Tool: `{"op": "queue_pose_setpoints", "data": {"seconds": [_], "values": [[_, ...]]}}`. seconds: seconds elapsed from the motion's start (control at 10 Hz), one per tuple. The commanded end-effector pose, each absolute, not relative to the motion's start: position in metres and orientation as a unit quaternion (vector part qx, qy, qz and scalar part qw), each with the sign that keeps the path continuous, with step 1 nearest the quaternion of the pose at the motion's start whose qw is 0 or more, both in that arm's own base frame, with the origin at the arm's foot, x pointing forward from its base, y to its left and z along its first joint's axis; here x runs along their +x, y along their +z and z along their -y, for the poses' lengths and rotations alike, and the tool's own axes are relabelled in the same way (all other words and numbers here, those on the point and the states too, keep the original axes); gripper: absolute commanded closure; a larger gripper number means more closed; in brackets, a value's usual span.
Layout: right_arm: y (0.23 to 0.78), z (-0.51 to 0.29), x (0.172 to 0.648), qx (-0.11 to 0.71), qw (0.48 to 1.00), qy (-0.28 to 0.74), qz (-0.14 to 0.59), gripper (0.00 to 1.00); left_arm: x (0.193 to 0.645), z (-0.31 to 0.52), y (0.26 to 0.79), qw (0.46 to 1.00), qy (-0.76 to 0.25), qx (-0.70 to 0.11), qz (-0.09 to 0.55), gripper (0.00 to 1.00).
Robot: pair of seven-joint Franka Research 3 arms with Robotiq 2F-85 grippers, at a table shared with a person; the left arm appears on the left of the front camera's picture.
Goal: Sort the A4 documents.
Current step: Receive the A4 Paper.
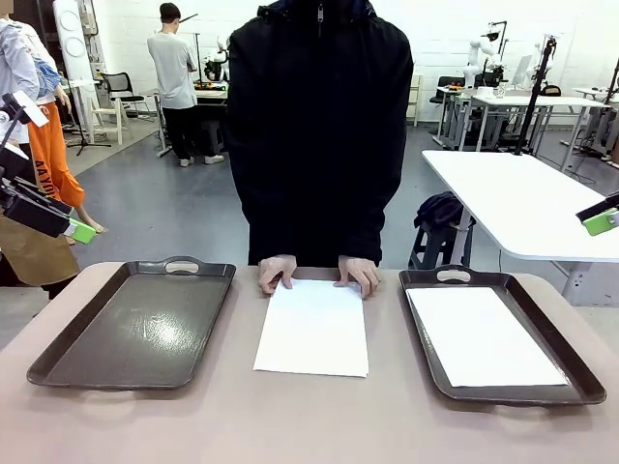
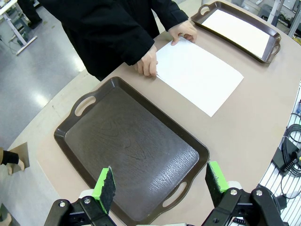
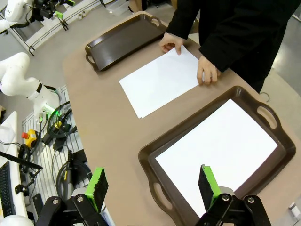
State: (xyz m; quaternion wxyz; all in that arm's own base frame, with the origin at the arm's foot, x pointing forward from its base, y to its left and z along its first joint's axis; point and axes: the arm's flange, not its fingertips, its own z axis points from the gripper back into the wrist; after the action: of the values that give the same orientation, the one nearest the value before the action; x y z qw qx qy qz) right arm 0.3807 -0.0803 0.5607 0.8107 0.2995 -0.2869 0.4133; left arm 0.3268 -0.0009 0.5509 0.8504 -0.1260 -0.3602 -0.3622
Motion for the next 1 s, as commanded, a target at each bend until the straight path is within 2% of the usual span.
{"op": "queue_pose_setpoints", "data": {"seconds": [0.0,0.9], "values": [[0.5608,0.0802,0.3806,0.298,0.811,0.413,0.288,0.00,0.3270,0.0000,0.5507,0.848,-0.366,-0.129,0.361,0.00],[0.5608,0.0802,0.3806,0.298,0.811,0.413,0.288,0.00,0.3270,0.0000,0.5507,0.848,-0.366,-0.129,0.361,0.00]]}}
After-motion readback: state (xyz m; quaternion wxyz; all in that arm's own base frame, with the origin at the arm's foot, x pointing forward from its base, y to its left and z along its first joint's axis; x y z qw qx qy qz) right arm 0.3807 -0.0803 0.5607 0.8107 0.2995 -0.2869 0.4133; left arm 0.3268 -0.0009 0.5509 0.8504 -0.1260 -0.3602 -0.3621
